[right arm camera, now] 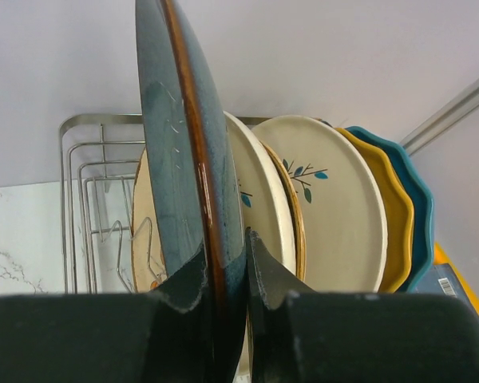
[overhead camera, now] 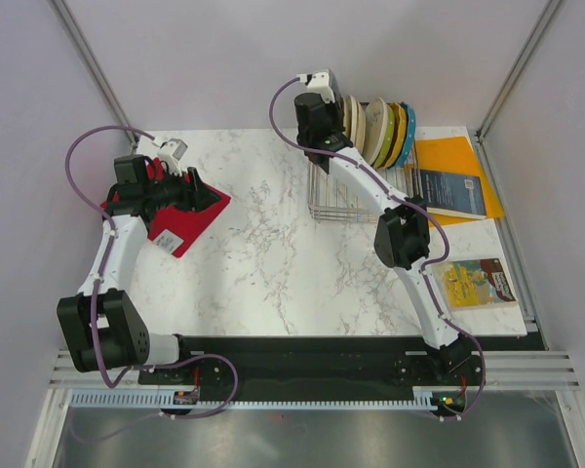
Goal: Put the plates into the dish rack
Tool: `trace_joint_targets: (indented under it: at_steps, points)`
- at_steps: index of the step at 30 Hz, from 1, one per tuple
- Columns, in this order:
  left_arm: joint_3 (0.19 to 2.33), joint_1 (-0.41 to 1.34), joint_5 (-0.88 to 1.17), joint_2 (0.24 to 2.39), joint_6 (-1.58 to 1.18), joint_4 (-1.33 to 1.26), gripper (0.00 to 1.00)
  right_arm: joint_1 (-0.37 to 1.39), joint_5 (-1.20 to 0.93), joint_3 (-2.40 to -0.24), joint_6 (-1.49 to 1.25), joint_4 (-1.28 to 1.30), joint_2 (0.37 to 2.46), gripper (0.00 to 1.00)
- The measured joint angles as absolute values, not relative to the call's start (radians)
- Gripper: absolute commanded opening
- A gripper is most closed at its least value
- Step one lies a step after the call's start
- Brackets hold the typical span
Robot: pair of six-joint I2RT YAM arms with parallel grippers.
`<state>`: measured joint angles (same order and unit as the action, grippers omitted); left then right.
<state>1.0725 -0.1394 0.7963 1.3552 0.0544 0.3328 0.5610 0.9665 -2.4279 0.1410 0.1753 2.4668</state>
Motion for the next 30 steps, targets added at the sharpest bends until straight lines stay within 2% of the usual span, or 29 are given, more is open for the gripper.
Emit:
trace_joint_targets:
  at_steps: [21, 29, 30]
  points:
    - [1.065, -0.14, 0.797, 1.38, 0.055, 0.322, 0.63, 0.575, 0.961, -2.428, 0.142, 0.172, 2.473, 0.0]
    - [1.063, -0.14, 0.796, 1.38, 0.055, 0.322, 0.63, 0.578, 0.924, -2.429, 0.108, 0.179, 2.546, 0.0]
    - [1.063, -0.14, 0.796, 1.38, 0.055, 0.322, 0.63, 0.579, 0.919, -2.429, 0.105, 0.185, 2.557, 0.03]
